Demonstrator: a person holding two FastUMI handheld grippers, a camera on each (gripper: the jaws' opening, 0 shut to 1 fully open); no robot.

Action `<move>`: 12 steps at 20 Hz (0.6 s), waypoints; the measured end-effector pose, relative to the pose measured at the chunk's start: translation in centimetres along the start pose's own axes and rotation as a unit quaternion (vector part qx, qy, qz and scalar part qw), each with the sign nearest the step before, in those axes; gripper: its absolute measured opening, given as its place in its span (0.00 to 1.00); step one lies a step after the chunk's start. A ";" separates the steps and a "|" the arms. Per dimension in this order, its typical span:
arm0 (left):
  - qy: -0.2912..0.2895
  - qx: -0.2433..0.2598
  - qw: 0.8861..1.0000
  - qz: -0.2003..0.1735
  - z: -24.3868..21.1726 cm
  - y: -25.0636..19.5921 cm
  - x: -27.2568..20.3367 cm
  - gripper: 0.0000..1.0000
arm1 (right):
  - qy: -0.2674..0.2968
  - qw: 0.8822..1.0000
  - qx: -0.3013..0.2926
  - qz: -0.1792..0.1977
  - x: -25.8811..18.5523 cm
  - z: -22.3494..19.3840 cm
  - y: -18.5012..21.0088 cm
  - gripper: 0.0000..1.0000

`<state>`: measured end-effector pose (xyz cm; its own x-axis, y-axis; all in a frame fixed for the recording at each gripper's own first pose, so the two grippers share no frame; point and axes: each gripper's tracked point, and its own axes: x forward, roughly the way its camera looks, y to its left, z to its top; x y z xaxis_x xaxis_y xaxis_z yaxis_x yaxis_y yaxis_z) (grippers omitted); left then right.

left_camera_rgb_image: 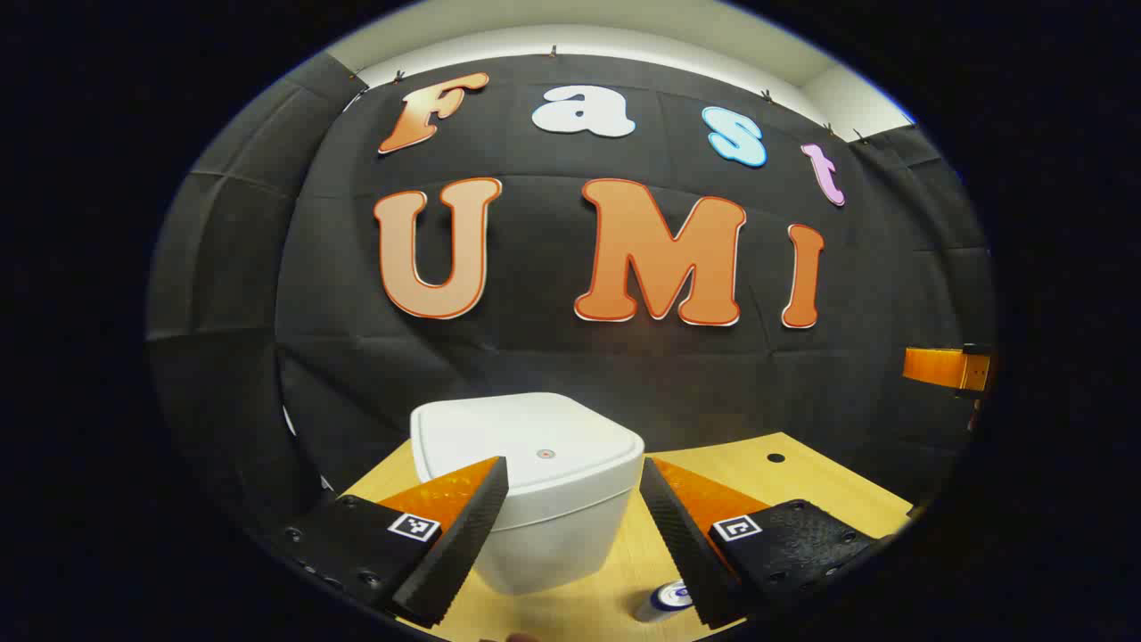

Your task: Press the lid of the desktop garbage bin to open it, pick up the crumpled paper on the desktop and throw it into the bin, then pick up the pop can on the desktop and drop it into the bin, and finally close the garbage bin lid.

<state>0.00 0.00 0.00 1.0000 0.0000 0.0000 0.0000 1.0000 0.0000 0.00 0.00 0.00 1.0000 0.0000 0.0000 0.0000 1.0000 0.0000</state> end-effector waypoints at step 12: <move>-0.032 0.012 0.997 0.070 3.4 1.7 0.2 0.95 | 0.022 0.998 0.000 0.055 3.3 -1.1 1.5 0.94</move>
<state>0.16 1.75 3.45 0.9883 0.1383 0.0645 -0.1397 0.9900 0.0189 3.30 1.49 -1.10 0.9931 0.1089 -0.0434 -0.1089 0.9941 0.0023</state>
